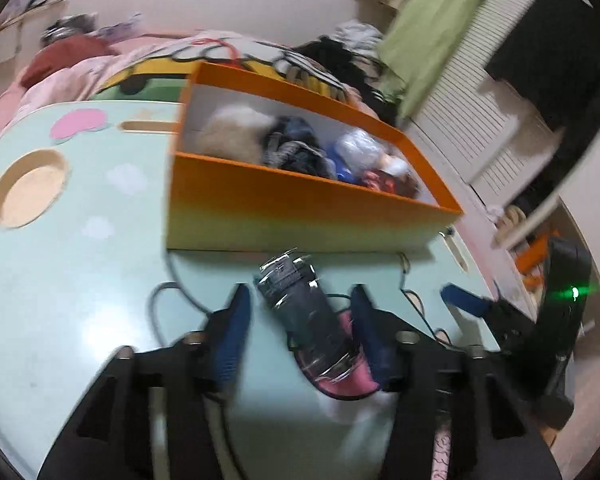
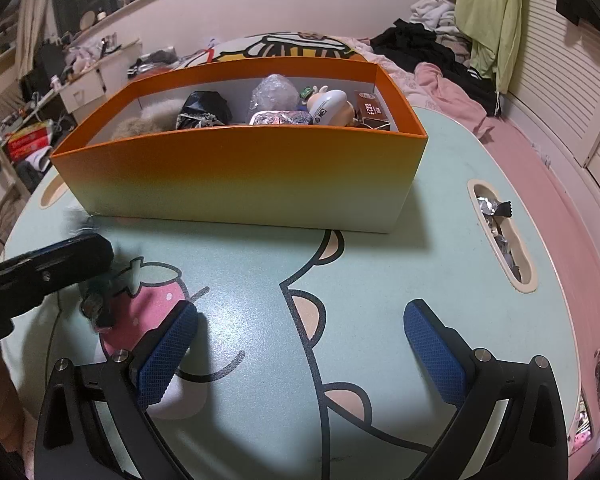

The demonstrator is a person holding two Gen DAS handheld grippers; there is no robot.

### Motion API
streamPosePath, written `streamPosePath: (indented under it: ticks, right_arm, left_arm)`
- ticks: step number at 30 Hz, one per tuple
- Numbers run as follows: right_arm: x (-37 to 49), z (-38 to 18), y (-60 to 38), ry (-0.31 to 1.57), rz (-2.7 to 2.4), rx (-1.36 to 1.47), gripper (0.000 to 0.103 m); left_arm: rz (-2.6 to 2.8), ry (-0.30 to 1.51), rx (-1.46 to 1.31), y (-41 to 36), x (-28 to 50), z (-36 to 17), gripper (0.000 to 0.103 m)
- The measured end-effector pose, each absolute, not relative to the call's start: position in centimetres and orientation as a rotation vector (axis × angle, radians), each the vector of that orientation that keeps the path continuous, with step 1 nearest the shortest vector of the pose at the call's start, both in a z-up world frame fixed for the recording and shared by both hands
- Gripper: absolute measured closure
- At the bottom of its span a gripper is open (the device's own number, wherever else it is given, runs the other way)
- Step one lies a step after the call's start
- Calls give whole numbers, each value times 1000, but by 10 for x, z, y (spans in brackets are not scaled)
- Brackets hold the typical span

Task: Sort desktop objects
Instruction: 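Lift the toy car out and set it on the table with the left gripper, then grasp the black satin cloth in the orange box with the right gripper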

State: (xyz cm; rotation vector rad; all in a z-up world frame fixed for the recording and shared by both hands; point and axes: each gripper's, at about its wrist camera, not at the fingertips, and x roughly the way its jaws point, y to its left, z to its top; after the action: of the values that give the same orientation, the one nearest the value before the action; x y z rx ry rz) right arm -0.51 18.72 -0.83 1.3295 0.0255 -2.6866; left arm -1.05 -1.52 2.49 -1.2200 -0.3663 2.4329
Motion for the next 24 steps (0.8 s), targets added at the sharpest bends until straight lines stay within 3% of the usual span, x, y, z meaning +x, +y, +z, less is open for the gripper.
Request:
streamPosePath:
  ticks: [1,3,8,10,11,14,22,24]
  right_arm:
    - [-5,-8,187,25,-2686,1330,0]
    - [-5,-8,187,27,-2687,1330,0]
    - [-5,-8,187,27,-2687,1330,0]
    - [-4,-8,186,34,-2689,1330,0]
    - [-5,-9,185,36,-2690,1329,0]
    - [-8,-9,186,27,-2689,1333,0]
    - [-5,-6,185,5,-2671,1302,1]
    - [0,1,187,-37,-2659,1232,11]
  left_arm:
    - [2452,-364,-1187,-19,-7,29,42]
    - [2494,-271,-1142,-19,4,37,24]
    - [2479,102,-1207,1,35,20,22]
    - [2558,285,-1160,13,42,6,16]
    - [2556,267,-1164,15,43,5,7]
    - [2574,260,-1215,14,37,7,1]
    - [2638,216,-1226,8,37,8,1]
    - [2637,209,-1223,8,39,3,1]
